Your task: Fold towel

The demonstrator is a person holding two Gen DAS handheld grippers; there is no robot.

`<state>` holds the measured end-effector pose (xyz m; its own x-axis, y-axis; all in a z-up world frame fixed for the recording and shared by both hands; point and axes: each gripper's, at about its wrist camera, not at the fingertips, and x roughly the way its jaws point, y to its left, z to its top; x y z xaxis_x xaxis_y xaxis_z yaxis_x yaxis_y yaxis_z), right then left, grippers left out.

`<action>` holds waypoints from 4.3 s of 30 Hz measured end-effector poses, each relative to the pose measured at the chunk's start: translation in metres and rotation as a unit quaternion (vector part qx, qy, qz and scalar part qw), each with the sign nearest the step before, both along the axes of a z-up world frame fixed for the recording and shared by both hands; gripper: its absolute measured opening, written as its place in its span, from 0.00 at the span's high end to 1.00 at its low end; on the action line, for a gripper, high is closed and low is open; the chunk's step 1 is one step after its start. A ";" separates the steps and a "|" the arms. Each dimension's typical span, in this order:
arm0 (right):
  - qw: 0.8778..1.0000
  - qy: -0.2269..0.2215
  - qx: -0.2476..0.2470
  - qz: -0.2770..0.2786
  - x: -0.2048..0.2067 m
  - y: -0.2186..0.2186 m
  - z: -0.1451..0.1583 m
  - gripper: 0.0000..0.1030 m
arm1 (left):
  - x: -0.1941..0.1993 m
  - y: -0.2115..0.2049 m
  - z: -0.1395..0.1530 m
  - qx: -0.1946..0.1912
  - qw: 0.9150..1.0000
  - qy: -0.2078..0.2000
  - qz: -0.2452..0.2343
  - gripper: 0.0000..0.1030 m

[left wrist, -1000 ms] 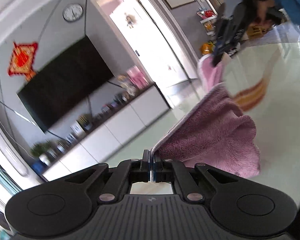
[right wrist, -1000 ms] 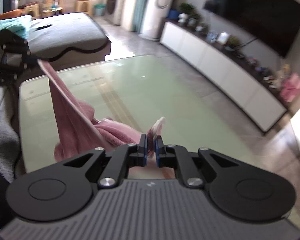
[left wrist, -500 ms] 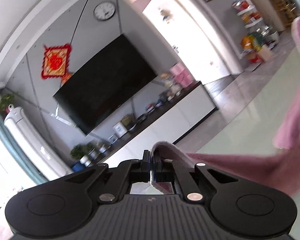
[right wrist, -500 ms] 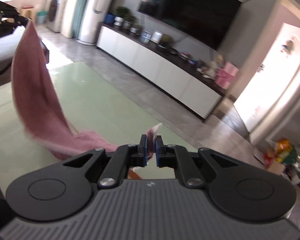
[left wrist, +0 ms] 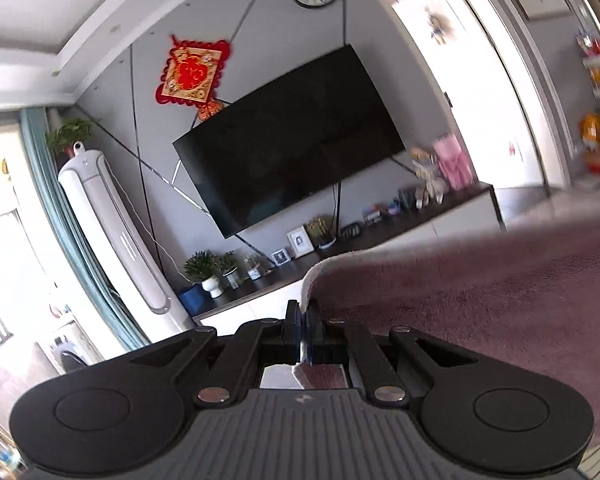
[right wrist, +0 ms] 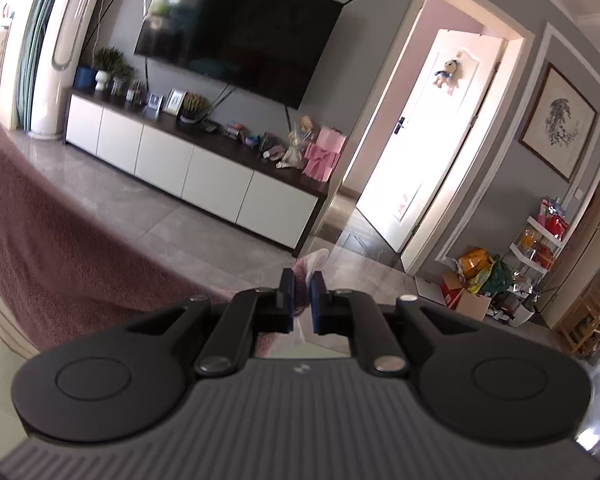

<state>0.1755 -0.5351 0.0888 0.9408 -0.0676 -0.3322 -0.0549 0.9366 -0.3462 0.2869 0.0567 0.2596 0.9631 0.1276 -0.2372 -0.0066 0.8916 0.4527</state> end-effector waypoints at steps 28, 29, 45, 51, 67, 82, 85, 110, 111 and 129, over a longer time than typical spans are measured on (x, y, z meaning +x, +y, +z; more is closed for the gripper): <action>0.963 0.215 0.155 -0.053 -0.180 -0.035 -0.270 0.92 | -0.258 0.018 -0.292 0.117 0.961 0.236 -0.086 0.96; 0.962 0.217 0.156 -0.055 -0.180 -0.036 -0.273 0.92 | -0.261 0.021 -0.295 0.115 0.960 0.240 -0.084 0.95; 0.971 0.153 0.149 -0.109 -0.183 -0.050 -0.248 0.63 | -0.249 0.068 -0.272 0.083 0.967 0.240 -0.018 0.85; 0.981 0.132 0.129 -0.053 -0.140 -0.030 -0.233 0.63 | -0.187 0.056 -0.257 0.009 0.977 0.212 -0.024 0.60; 0.976 0.176 0.119 -0.044 0.029 0.005 -0.268 0.50 | -0.009 0.012 -0.307 -0.129 0.955 0.267 -0.031 0.40; 0.964 0.208 0.163 -0.041 0.062 -0.015 -0.296 0.37 | 0.022 0.000 -0.335 -0.170 0.936 0.303 -0.055 0.46; 0.964 0.208 0.164 -0.039 0.069 -0.017 -0.296 0.32 | 0.036 0.003 -0.347 -0.178 0.929 0.321 -0.044 0.45; 0.957 0.199 0.209 0.025 -0.038 -0.007 -0.256 0.14 | -0.053 0.029 -0.293 -0.136 0.955 0.262 -0.043 0.39; 0.955 0.202 0.213 0.027 -0.047 -0.008 -0.256 0.13 | -0.072 0.034 -0.294 -0.142 0.953 0.263 -0.039 0.39; 0.945 0.215 0.246 -0.024 -0.159 -0.026 -0.290 0.12 | -0.172 0.044 -0.345 -0.191 0.928 0.316 -0.045 0.36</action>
<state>0.0168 -0.5613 -0.2011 0.7108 0.1555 -0.6860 -0.0443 0.9832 0.1769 0.1151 0.1011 -0.0856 0.6183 -0.1563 -0.7702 0.2348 0.9720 -0.0088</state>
